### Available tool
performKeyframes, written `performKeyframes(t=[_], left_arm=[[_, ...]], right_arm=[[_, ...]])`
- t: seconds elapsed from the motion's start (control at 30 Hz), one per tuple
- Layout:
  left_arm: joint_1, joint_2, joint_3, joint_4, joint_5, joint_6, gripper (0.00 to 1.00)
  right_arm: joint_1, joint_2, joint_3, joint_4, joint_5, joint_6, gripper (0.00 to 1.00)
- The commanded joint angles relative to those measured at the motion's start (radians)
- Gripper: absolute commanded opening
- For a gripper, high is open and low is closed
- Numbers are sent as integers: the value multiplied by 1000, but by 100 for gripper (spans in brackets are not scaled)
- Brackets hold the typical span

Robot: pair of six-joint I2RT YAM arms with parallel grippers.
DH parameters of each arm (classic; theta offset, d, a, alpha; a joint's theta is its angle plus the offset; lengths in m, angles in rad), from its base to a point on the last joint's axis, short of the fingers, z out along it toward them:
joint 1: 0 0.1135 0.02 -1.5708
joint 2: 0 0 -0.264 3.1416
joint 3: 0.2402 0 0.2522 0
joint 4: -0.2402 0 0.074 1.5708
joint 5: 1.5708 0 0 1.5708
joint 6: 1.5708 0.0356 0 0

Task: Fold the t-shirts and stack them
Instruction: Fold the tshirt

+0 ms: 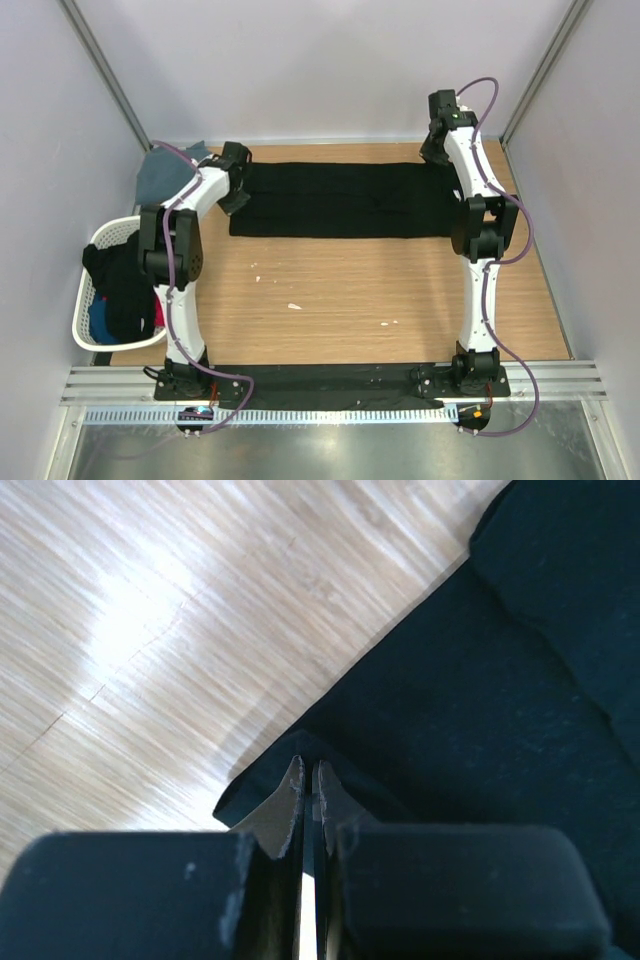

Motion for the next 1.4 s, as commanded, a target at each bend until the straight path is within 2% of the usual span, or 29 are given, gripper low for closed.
performKeyframes(t=[0.0,0.5,0.57,0.6,0.63,0.67,0.7,0.73,0.8,0.87,1.0,1.03,1.07,1.13,1.23,1.37], left_arm=[[8,18,57,-18,-46,18,0],[13,94,136,-38,-52,38,1],[14,100,163,-42,-50,57,8],[16,101,171,-47,-47,64,25],[16,100,179,-45,-46,67,35],[14,95,185,-44,-33,81,42],[14,83,195,-38,-29,86,55],[16,77,203,-38,-26,87,62],[14,58,222,-38,-13,95,72],[14,26,234,-38,8,100,76],[-4,-47,229,-16,104,120,84],[-15,-73,219,-13,111,127,94],[-41,-89,213,-12,112,132,96],[-70,-115,177,-10,129,140,97],[-130,-162,105,33,189,140,98],[-207,-178,33,108,226,134,99]], right_arm=[[-6,-51,29,47,20,1,1],[-6,5,30,136,-19,-12,1],[-7,10,36,150,-33,-18,6],[-9,10,35,154,-61,-28,14],[-12,10,39,161,-75,-31,32],[-14,7,44,170,-94,-35,38],[-18,4,48,168,-127,-37,43],[-20,-5,58,170,-141,-38,58],[-23,-25,58,173,-180,-45,70],[-29,-65,46,156,-201,-52,81],[-38,-161,-66,124,-216,-69,85],[-43,-186,-139,118,-216,-69,86],[-52,-230,-183,113,-214,-66,86],[-57,-281,-335,119,-211,-57,86],[-138,-382,-546,174,-222,-35,86],[-210,-473,-720,258,-208,-51,84]])
